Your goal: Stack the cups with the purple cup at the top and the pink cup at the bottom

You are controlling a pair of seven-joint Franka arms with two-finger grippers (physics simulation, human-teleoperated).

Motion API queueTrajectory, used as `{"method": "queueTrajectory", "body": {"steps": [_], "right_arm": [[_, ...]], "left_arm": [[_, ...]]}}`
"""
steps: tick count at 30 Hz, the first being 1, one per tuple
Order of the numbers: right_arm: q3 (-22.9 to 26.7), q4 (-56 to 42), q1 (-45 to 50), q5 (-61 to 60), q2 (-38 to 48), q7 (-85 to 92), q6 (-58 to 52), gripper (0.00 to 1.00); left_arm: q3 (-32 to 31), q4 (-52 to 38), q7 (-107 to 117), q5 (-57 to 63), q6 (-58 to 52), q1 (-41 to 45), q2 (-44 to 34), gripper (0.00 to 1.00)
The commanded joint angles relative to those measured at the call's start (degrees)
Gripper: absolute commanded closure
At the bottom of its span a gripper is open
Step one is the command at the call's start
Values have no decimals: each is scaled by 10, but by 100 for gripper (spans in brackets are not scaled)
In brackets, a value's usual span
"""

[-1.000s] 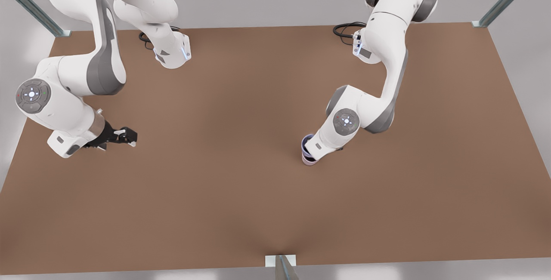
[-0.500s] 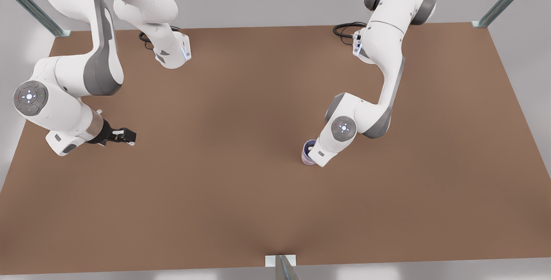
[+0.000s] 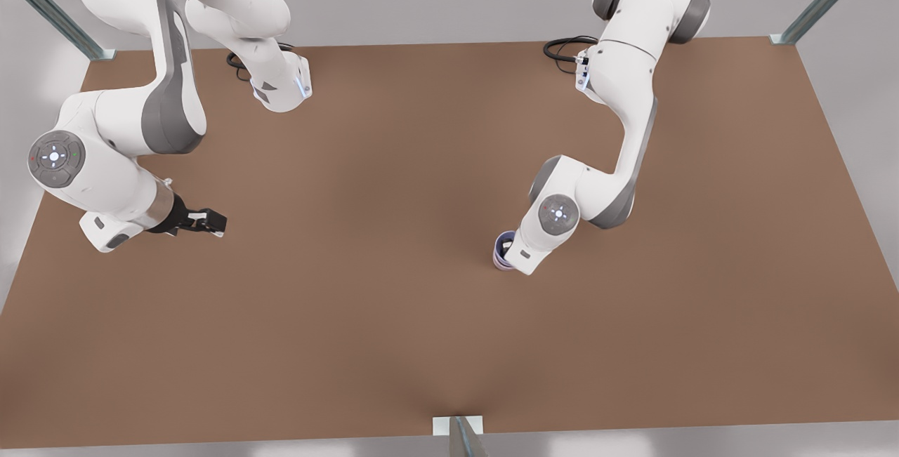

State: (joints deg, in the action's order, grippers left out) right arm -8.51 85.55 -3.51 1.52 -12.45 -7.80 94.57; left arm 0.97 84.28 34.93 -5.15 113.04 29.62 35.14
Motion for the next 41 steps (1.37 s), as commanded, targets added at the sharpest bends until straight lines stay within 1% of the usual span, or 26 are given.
{"method": "queueTrajectory", "body": {"steps": [1,11,15,25,27,28,30,31,32,33,34,35,38,41], "right_arm": [[0,0,0,0,1,-19,0,0],[-1,0,1,0,1,-19,-1,0],[-1,0,1,0,1,-19,-1,0],[-1,0,2,0,2,-21,-2,0],[-1,0,1,0,2,-20,-2,0],[-1,0,2,0,2,-20,-2,0],[-1,0,1,0,2,-20,-2,0],[-1,0,1,0,2,-19,-2,0],[-1,0,1,0,2,-19,-2,0],[-1,0,2,0,2,-19,-2,0],[-1,0,1,0,2,-19,-2,0],[-1,0,1,0,2,-18,-2,0],[-1,-1,2,0,2,-19,-1,0],[-1,-3,2,0,2,-20,-1,0]], "left_arm": [[0,2,34,2,2,0,0,0],[1,2,29,2,-1,-2,-1,0],[3,32,25,3,-2,-4,-21,0],[3,34,29,2,-11,-8,-27,0],[3,33,29,1,-26,-8,-39,0],[3,27,29,-2,-56,-8,-49,0],[6,-11,28,-6,-170,-8,-83,0],[14,-51,27,-2,-231,-11,-97,0],[59,-64,-6,-4,-249,-12,-112,0],[90,-62,-139,3,-250,-13,-127,0],[144,-56,-266,3,-251,-14,-147,0],[162,-54,-300,5,-258,-15,-157,0],[162,-51,-299,29,-290,-22,-188,0],[162,-40,-295,34,-289,-23,-203,0]]}}
